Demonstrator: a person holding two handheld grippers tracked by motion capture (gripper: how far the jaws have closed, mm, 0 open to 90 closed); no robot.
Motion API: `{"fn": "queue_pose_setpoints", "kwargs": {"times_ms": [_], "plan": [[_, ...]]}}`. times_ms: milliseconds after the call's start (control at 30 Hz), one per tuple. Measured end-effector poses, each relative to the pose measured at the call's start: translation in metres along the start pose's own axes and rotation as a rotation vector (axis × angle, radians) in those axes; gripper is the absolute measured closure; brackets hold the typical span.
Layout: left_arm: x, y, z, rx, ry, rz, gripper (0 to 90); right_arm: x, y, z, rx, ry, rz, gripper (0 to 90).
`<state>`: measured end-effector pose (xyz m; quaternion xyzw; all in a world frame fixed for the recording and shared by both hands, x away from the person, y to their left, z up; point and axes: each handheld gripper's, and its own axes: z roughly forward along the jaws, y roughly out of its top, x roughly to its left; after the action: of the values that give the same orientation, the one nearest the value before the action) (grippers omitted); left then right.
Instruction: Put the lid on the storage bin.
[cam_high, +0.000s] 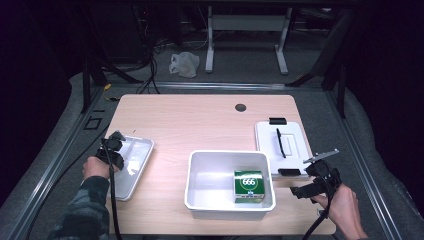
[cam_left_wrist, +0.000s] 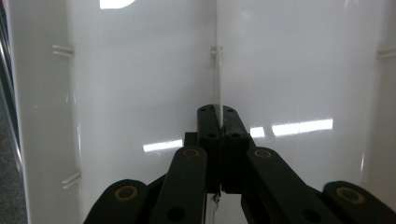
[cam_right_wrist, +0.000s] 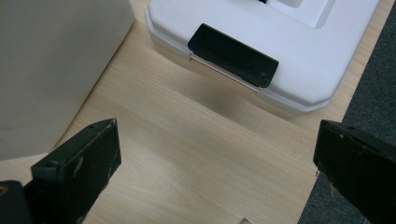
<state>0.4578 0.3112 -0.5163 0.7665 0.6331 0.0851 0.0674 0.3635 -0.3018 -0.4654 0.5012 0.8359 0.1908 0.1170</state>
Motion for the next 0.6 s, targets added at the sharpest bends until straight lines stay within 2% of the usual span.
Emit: {"fn": "queue_pose_setpoints", "kwargs": {"times_ms": [200,233,267,333,533,600], "plan": [[-0.009,0.001,-0.018,-0.042,-0.021,0.093,89.1,-0.003,-0.002,0.001,0.01,0.002,0.007,0.4],[-0.015,0.001,-0.023,-0.051,-0.028,0.136,89.1,-0.003,-0.002,0.002,0.01,-0.001,0.009,0.4],[-0.015,0.001,-0.023,-0.051,-0.028,0.136,89.1,-0.003,-0.002,0.002,0.01,-0.001,0.009,0.4],[-0.02,0.001,-0.028,-0.061,-0.05,0.178,89.1,-0.004,-0.002,0.002,0.01,0.0,0.01,0.4],[-0.03,0.005,-0.051,-0.084,-0.067,0.278,89.1,-0.004,-0.002,0.002,0.011,0.019,0.014,0.4],[-0.033,0.007,-0.061,-0.106,-0.089,0.331,89.1,-0.005,-0.002,0.002,0.013,0.021,0.015,0.4]]}}
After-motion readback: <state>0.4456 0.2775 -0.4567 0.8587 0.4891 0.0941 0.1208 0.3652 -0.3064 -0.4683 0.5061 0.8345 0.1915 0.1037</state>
